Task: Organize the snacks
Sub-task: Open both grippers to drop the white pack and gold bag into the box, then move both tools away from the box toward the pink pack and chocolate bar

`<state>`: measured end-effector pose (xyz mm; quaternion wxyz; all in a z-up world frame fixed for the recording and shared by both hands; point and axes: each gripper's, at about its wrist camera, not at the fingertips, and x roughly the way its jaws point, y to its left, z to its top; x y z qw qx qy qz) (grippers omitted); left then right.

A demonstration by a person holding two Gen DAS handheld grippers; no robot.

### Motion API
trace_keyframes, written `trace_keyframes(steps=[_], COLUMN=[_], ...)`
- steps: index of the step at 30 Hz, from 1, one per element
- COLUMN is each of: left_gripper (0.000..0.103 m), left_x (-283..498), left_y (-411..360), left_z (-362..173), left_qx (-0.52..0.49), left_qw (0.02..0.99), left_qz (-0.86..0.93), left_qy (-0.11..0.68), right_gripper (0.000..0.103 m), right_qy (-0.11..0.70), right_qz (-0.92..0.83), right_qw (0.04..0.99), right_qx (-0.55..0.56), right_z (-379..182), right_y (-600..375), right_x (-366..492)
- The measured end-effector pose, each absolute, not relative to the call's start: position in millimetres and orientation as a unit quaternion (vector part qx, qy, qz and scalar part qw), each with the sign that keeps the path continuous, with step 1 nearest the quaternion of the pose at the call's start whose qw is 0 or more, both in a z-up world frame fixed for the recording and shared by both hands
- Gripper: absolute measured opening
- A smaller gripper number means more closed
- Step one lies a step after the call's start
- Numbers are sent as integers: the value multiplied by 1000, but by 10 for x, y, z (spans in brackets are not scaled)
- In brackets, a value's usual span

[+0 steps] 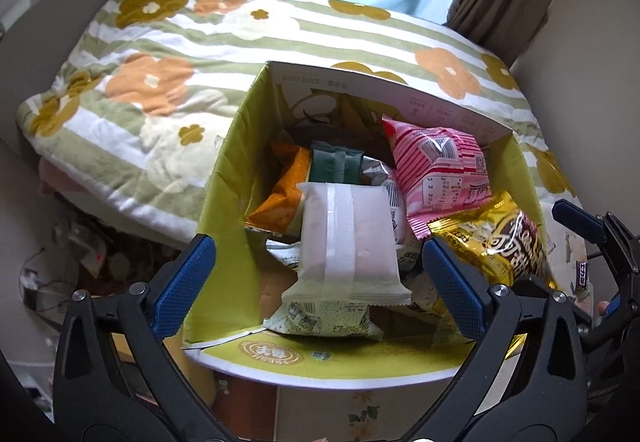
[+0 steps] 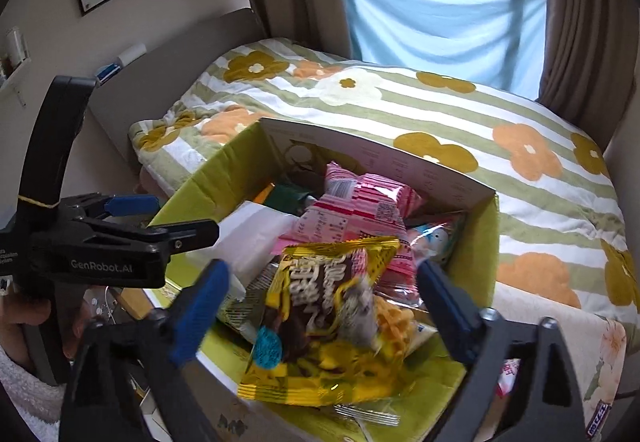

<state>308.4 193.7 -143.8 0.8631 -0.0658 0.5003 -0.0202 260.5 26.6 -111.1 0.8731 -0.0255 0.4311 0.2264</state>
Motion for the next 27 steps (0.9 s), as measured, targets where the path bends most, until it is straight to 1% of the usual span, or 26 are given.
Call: trace_keyframes(steps=[4,15,22,27], left_gripper=[103,103,103,103], left_x=[3057,2969,2865,2733], left_y=[1897,1798,1685,1430], left_z=[-1407,-1340,-1159,-1010], left_qx=[-65,-61,-51,-46], left_qw=[864,866,876,884], left_qz=[-24,-37,-38,-42], left_qy=[498,494,477,463], right_gripper=[98,98,98,98], right_qy=[423,436,424,413], right_qz=[230,192,162,149], right_qw=[876,879,891,898], right_qx=[-34,-26,-3,7], right_z=[-1122,-1108,-975,-880], right_y=[216,-43,-285,-551], right_x=[2528,2367,2201,2043])
